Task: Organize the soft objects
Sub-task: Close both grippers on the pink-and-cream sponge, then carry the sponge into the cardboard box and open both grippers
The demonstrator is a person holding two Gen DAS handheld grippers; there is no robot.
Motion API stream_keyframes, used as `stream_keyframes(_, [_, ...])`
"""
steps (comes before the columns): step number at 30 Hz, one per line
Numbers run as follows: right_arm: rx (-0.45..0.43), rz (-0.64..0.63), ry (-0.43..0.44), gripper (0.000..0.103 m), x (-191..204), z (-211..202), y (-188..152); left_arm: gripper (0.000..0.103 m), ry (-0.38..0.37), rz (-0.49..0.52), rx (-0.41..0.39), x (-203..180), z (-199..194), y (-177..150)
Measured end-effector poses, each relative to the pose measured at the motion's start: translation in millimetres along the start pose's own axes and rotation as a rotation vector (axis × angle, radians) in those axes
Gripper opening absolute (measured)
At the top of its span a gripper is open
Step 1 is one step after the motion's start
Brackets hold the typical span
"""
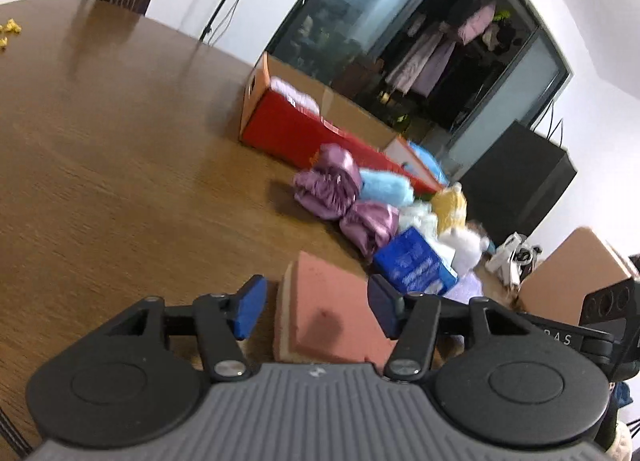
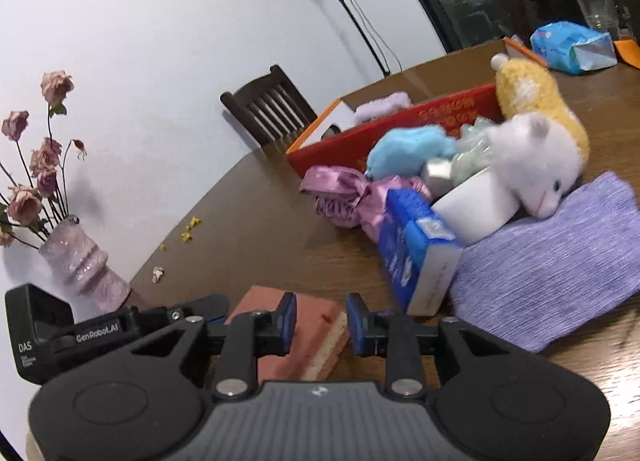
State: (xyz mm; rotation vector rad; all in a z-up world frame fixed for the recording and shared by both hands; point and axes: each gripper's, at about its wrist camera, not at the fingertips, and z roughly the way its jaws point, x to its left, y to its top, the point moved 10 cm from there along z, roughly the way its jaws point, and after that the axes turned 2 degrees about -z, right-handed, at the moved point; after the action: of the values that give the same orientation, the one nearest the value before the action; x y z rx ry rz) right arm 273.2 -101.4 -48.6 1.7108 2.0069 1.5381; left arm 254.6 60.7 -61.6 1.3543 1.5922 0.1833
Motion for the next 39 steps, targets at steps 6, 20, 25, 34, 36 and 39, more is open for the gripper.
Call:
stream_keyframes(6, [0.037,0.032,0.007,0.038,2,7,-14,0.04,-0.023,0.003,0.052,-9,3,-18])
stream_keyframes(20, [-0.196,-0.142,-0.028,0.031,-7,-12,150,0.032,-0.159,0.14,-0.138,-102,79,158])
stream_keyframes(25, [-0.142,-0.068,-0.153,0.031,-86,40,258,0.032,-0.106,0.084,0.027,-116,217,221])
stream_keyframes(34, [0.073,-0.027,-0.405,0.033,-214,164,313,0.032,0.025,-0.038,0.261,-83,374,226])
stream_keyframes(36, [0.085,-0.056,-0.449,0.032,-220,176,309,0.033,0.028,-0.014,0.273,-83,387,224])
stream_keyframes(39, [0.071,-0.148,-0.542,0.028,-221,178,306,0.032,0.018,-0.023,0.296,-82,398,218])
